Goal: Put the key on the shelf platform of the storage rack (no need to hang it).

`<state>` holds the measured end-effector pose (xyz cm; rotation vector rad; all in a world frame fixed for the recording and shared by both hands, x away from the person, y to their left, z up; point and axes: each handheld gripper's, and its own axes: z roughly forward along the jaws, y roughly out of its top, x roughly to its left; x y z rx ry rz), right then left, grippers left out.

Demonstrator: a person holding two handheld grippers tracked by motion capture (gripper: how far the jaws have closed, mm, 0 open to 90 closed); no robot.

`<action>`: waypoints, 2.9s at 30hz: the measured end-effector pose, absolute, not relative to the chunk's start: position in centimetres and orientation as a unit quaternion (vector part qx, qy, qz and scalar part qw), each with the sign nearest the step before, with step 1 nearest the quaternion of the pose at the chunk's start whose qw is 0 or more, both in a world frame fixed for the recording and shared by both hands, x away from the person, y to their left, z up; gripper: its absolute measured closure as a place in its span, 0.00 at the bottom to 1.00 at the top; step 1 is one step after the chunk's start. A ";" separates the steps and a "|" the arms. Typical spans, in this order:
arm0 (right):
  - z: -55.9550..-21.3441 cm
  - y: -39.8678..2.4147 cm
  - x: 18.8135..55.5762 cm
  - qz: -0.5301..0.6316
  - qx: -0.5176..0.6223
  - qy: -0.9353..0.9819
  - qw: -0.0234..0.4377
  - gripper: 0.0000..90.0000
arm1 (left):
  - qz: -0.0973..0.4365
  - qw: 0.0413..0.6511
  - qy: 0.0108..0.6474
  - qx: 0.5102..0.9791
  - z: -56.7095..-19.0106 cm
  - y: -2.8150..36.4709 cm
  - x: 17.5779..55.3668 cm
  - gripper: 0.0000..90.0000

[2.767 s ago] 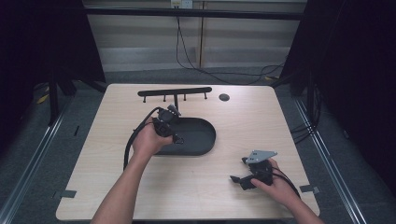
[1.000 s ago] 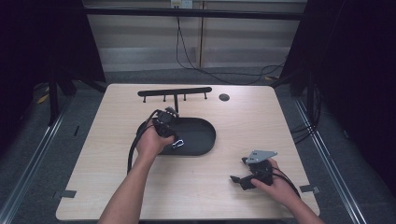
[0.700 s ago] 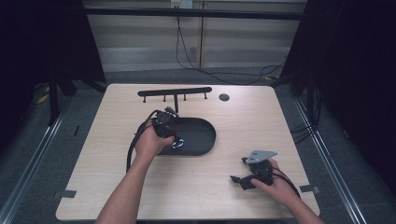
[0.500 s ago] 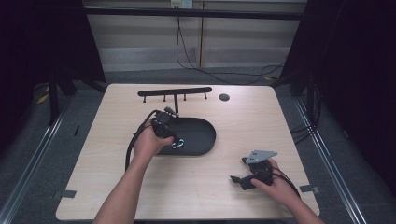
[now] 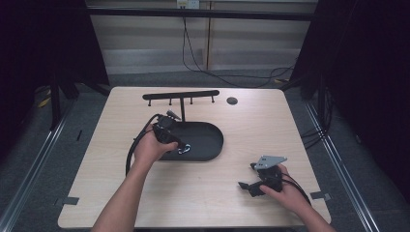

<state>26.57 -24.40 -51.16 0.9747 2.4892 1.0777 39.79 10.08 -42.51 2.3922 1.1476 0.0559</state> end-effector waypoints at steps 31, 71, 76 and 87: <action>-51.2 -24.4 26.6 0.371 0.335 0.856 0.129 0.13 | 0.017 0.261 0.391 0.883 -41.1 11.4 37.8 0.31; -51.2 -24.4 26.6 0.371 0.336 0.856 0.129 0.13 | 0.025 0.257 0.395 0.882 -43.3 16.3 34.4 0.30; -51.2 -24.4 26.6 0.371 0.336 0.856 0.129 0.13 | 0.029 0.254 0.394 0.883 -43.8 17.0 34.1 0.29; -51.2 -24.4 26.6 0.371 0.335 0.856 0.129 0.13 | 0.026 0.256 0.397 0.881 -44.7 18.0 33.2 0.29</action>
